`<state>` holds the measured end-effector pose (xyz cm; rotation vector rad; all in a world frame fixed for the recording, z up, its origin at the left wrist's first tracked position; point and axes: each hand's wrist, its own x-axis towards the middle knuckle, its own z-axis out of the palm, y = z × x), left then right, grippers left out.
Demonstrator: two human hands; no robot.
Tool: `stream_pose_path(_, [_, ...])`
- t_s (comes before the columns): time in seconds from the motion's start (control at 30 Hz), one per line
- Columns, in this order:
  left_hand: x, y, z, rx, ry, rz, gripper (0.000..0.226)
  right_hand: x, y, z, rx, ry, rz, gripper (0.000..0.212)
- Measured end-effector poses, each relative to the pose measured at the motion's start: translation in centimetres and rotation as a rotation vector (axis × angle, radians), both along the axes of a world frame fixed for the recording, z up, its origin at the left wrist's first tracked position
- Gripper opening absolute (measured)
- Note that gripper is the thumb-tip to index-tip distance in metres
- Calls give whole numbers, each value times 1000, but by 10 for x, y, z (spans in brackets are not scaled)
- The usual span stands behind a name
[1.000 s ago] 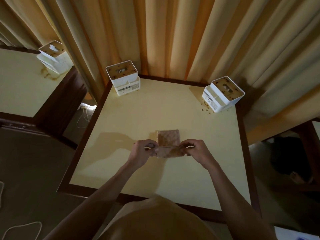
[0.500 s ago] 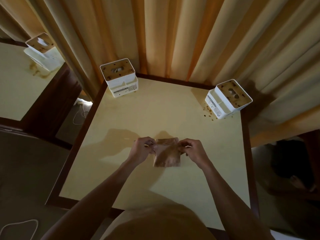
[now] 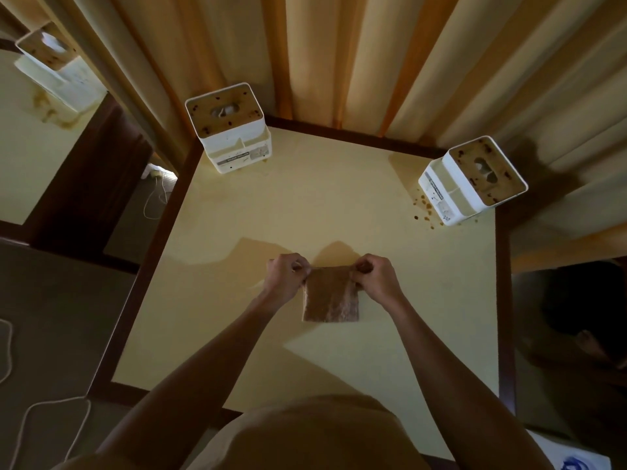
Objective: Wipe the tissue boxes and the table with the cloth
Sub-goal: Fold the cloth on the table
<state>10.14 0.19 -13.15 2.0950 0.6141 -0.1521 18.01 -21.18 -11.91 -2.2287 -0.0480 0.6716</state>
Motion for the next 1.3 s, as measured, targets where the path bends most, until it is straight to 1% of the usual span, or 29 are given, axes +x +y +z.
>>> stream_pose_path(0.13, [1,-1,0,27,24,-51,7,2,5,-2,-50,16,-32,14])
stream_pose_path(0.23, [0,-5,1,52,33,-16,7,-3,9,-1,-69,-14,-61,13])
stream_pose_path(0.3, [-5,-8,1,37,-1,43,16,-11,10,2,-67,-30,-104,16])
stream_pose_path(0.37, [-14,-12,2,80,-58,52,24,-24,8,4,-75,-34,-140,22])
stream_pose_path(0.47, [-38,-16,0,143,-117,-30,25,-48,1,4,-154,-15,-133,24])
stream_pose_path(0.57, [-65,-20,-9,238,-162,-188,30,-71,-4,4,-257,7,-71,21])
stream_pose_path(0.63, [-79,-21,-13,347,-126,-283,40,-81,-5,6,-327,2,-40,22])
stream_pose_path(0.73, [-87,-23,-9,449,-69,-321,47,-85,-5,8,-368,-3,-26,24])
stream_pose_path(0.8, [-84,-25,-4,486,-55,-333,49,-80,-4,11,-351,8,-43,26])
stream_pose_path(0.87, [-77,-25,2,504,-45,-336,49,-71,-2,13,-270,-38,-78,24])
stream_pose_path(0.97, [-61,-24,8,489,-75,-309,47,-53,1,12,-148,-158,-40,10])
stream_pose_path(1.03, [-46,-23,10,462,-74,-294,45,-42,5,11,-159,-182,35,29])
stream_pose_path(1.07, [-38,-23,10,450,-61,-284,43,-37,8,11,-186,-178,66,35])
stream_pose_path(1.1, [-30,-23,11,440,-39,-272,41,-32,10,9,-214,-173,98,35])
stream_pose_path(1.13, [-21,-23,11,428,-9,-260,39,-28,13,9,-241,-168,135,33])
stream_pose_path(1.2, [-8,-21,11,398,70,-246,34,-21,17,7,-277,-178,195,20])
stream_pose_path(1.3, [4,-19,12,392,156,-255,24,-12,22,8,-305,-154,239,5])
